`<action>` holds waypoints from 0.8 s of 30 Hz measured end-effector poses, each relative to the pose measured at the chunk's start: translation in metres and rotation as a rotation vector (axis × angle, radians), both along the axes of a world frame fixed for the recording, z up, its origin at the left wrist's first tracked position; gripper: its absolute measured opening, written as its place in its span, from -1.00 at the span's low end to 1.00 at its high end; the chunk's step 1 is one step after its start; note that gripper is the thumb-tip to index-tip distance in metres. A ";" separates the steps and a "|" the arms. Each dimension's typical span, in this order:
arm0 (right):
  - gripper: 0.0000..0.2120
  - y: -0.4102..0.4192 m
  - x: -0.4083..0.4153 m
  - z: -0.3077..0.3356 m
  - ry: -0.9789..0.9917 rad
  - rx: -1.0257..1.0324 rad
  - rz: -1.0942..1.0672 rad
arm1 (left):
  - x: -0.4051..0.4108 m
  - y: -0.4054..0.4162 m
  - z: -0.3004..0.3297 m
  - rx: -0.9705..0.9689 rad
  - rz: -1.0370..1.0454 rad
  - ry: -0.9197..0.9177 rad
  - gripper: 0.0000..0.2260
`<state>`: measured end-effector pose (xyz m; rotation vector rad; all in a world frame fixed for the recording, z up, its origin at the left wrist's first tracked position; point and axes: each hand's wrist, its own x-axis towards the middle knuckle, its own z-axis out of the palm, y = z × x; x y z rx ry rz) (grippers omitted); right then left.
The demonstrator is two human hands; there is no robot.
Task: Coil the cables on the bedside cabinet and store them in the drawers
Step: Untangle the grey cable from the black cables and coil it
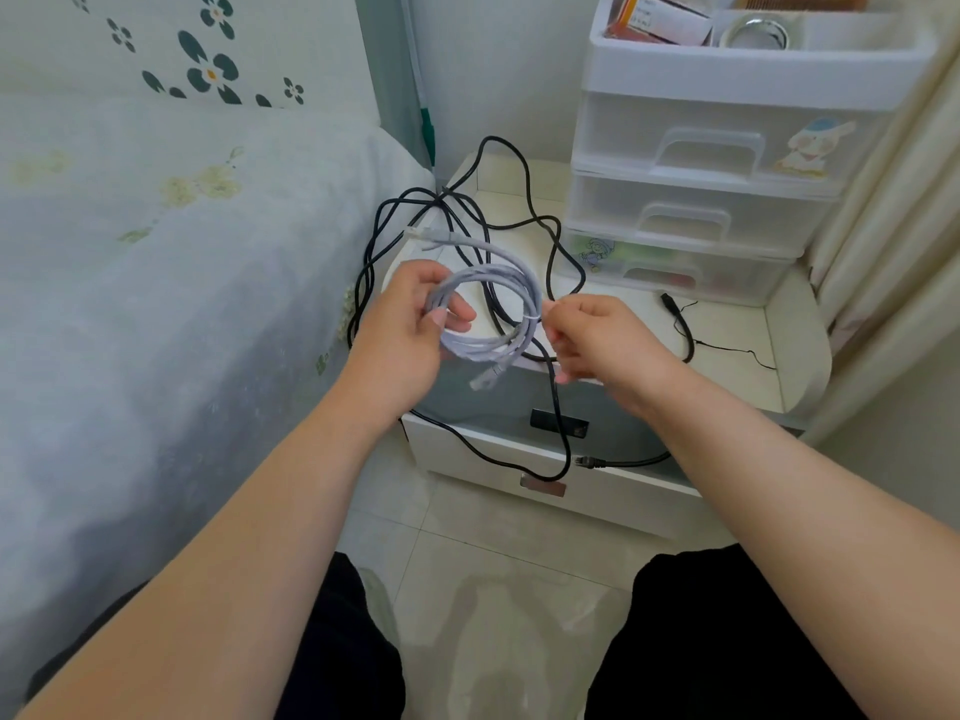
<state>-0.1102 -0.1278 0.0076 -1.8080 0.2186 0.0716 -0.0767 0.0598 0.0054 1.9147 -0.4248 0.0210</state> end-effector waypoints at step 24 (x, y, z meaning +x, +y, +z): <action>-0.73 -0.015 -0.013 0.009 0.127 -0.556 -0.005 | -0.016 -0.058 0.004 0.325 0.168 -0.230 -0.73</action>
